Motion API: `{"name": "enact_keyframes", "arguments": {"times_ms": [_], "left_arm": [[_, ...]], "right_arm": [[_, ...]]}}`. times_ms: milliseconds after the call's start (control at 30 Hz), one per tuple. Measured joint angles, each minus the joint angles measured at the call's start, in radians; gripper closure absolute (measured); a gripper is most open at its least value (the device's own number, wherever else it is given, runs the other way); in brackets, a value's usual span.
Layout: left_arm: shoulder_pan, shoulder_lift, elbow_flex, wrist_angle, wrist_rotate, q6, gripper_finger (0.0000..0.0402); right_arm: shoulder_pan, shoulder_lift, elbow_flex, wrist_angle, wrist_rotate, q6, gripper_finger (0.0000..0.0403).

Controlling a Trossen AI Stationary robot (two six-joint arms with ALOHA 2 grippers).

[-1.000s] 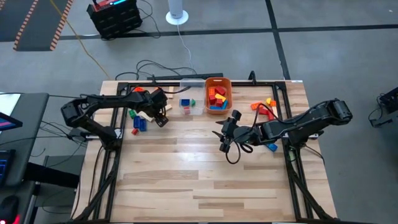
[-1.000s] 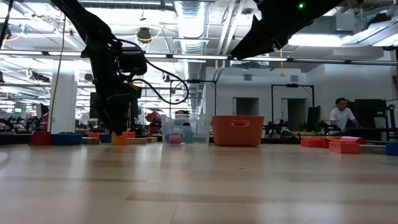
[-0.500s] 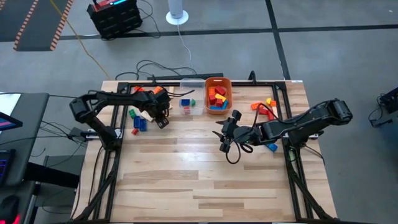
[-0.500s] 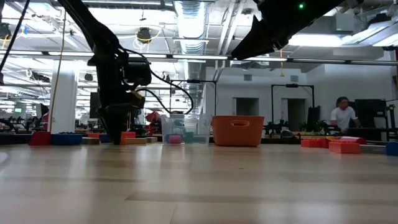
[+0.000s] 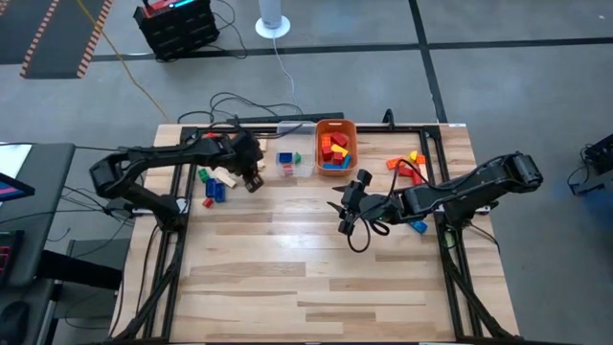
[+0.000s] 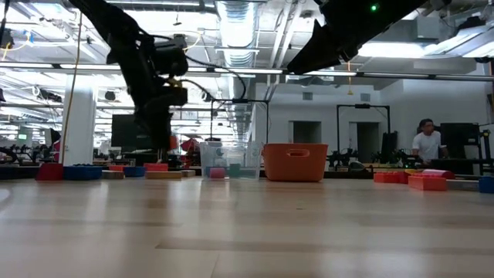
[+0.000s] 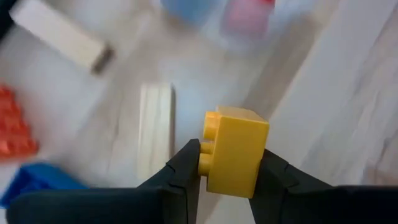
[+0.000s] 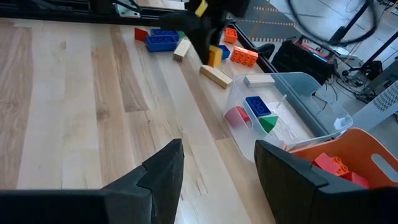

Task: Sort blocks by size
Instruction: Put the yellow square game piece into the clear bin, then put the wood rectangle block into the clear bin

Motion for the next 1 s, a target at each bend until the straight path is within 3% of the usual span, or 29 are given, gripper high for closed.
{"name": "enact_keyframes", "arguments": {"times_ms": [367,533,833,1000], "left_arm": [[-0.01,0.041,0.009,0.425,0.005,-0.024,0.031],[-0.018,0.093,0.053,0.415,0.008,-0.017,0.03],[-0.031,0.139,0.163,0.255,0.013,0.056,0.0197],[0.001,0.105,0.233,0.136,-0.02,0.091,0.0189]], "right_arm": [[-0.006,0.0,0.0,0.008,0.0,0.002,0.0177],[-0.007,0.0,0.0,0.007,0.0,0.001,0.0177],[-0.006,0.0,0.0,-0.003,0.0,0.0,0.0177],[-0.006,0.0,0.0,-0.019,0.0,0.012,0.0177]]}}
